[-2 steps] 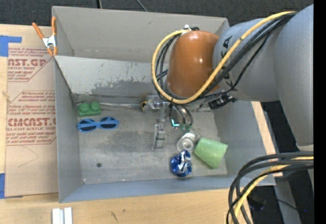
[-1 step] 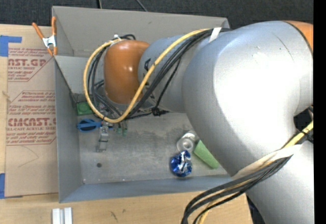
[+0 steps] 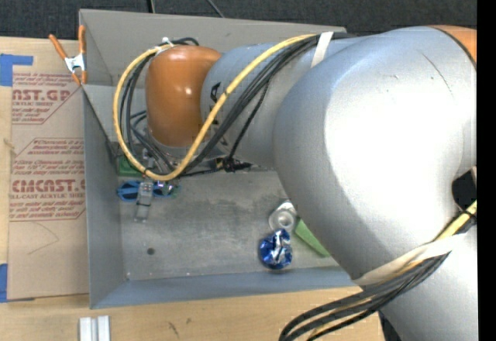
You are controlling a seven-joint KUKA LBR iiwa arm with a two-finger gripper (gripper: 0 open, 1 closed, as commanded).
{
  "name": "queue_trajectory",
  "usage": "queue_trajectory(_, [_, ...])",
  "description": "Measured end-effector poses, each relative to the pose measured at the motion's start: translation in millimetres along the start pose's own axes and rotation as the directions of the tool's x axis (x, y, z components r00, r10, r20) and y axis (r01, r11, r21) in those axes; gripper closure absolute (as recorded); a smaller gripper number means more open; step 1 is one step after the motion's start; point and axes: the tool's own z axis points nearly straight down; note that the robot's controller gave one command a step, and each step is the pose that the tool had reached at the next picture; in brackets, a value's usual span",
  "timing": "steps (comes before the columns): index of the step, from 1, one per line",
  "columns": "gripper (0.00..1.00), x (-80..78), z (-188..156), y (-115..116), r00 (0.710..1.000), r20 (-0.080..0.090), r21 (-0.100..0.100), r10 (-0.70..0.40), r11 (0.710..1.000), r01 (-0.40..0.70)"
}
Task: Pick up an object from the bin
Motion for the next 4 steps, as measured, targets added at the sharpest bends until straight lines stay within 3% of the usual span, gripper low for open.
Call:
queue_trajectory(1, [0.0,-12.6,-12.8,-18.7,0.994,-0.001,0.002,0.107,0.994,-0.107])
queue_trajectory(2, [0.0,-3.5,33.7,-30.8,0.976,-0.006,0.005,0.217,0.976,-0.217])
queue_trajectory(3, [0.0,-3.2,34.2,-30.1,0.977,-0.002,0.003,0.215,0.977,-0.215])
queue_trajectory(4, [1.0,-3.3,34.0,-30.1,0.977,-0.002,0.003,0.215,0.977,-0.215])
